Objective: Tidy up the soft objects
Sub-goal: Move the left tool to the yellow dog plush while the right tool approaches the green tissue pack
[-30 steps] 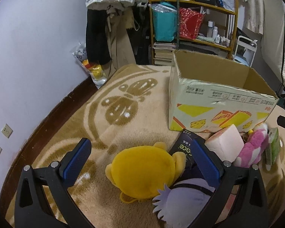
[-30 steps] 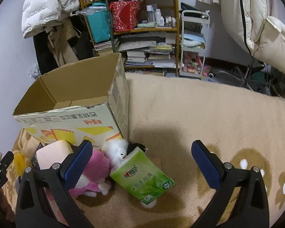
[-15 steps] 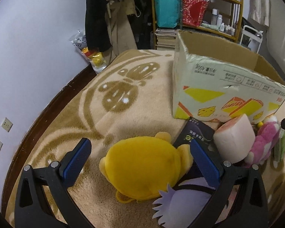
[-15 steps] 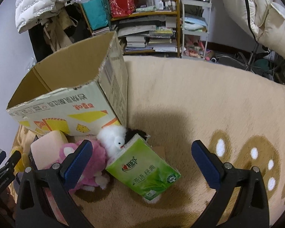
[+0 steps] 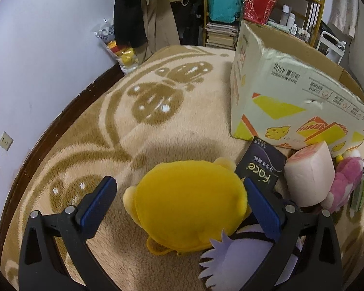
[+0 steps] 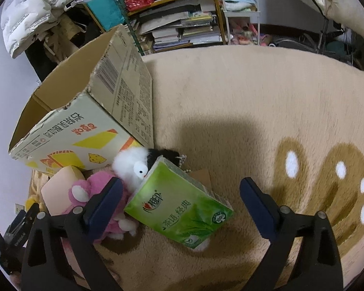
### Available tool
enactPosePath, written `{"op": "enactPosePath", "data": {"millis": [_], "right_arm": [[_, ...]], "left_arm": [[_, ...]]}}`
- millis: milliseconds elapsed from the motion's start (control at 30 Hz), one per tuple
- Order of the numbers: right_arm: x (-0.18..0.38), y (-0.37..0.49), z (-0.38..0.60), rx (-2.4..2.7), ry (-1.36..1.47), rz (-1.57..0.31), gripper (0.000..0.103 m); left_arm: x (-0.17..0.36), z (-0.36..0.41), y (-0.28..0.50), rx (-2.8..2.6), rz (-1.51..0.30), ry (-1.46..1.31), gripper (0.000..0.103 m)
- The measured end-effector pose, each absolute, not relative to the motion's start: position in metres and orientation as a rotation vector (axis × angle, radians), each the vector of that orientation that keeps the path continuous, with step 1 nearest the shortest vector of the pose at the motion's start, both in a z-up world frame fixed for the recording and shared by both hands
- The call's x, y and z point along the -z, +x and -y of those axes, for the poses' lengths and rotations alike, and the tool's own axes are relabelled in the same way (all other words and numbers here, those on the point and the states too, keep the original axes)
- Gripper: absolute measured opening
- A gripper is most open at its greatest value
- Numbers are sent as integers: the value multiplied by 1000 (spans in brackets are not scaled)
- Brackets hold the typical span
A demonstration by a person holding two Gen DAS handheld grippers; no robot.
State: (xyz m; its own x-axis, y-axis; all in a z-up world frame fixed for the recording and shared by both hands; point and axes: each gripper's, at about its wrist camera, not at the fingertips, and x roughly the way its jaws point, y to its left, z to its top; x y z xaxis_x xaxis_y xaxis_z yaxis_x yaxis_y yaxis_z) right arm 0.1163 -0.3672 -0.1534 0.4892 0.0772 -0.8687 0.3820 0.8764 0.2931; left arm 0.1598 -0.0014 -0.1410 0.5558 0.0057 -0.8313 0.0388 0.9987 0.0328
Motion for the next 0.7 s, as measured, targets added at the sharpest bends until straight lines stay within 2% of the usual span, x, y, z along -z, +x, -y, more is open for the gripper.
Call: {"op": "enactPosePath", "data": {"millis": [700], "right_arm": [[171,119,370,172,553,-1114,100]], "left_arm": [[148,-6,163,39,-1021,-26,103]]}}
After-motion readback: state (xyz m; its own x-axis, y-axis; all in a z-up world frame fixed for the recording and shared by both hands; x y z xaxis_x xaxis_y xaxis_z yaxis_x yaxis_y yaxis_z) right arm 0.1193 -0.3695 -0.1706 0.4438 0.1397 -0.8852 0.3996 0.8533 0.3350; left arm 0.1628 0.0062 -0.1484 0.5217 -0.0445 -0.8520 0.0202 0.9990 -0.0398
